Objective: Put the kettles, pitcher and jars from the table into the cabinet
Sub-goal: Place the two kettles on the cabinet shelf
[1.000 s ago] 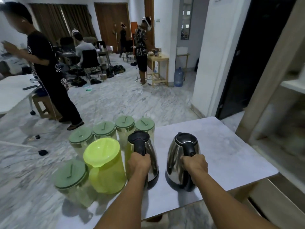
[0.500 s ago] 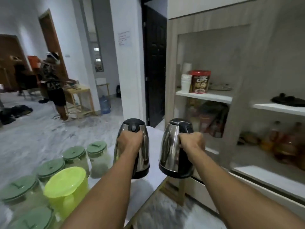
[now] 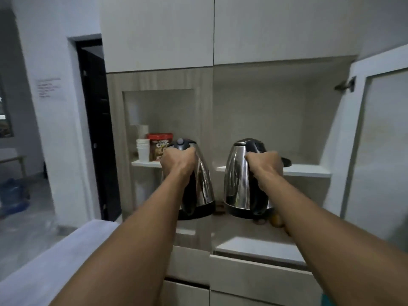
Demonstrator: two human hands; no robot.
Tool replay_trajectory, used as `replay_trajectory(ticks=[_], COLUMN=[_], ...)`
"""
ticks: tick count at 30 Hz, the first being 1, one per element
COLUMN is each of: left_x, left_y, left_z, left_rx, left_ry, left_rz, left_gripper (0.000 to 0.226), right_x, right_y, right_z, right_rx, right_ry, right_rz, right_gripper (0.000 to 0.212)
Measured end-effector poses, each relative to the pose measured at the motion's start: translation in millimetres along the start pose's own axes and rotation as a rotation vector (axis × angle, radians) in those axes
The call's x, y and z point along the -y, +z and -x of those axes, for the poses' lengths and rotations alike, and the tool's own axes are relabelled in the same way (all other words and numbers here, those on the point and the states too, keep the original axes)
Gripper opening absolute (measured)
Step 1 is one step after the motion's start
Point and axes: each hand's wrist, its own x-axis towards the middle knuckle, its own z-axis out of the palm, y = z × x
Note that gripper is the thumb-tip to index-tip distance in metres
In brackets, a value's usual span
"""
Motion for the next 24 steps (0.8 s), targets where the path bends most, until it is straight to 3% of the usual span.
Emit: replay_trajectory(ticks=[6,9,11,17,24], left_x=[-45.2,-60.5,-66.4,-63.4,-38.7], left_y=[120.8,172.9,205.6,303.7,405.0], left_z=[0.7,-12.2,-27.6,-91.8,-180.5], left_rx=[0.007,0.009,0.016,0.05,0.115], left_ry=[0.052,0.077,0.103,0.181,0.193], left_rz=[0.022,0.012,0.018,-0.014,-0.09], left_gripper=[0.031,0.02,0.024,0.015,0.034], right_x=[9.6,10.6,9.4,-3.3,-26.9], right_y=[-54.0,-61.4,-60.3,-28.1,32.3], right_z=[-104.2,-159.7,-194.5,-293.9,-399.7], right_rx=[-0.06,-0.119,-0.133,-0.212,-0.297], right_ry=[-0.086,-0.116,-0.128,-0.123,-0.059], right_rz=[-0.032,-0.039,-0.069,-0.128,-0.078], right_gripper=[0.024,0.036,0.037,0.034,0.034])
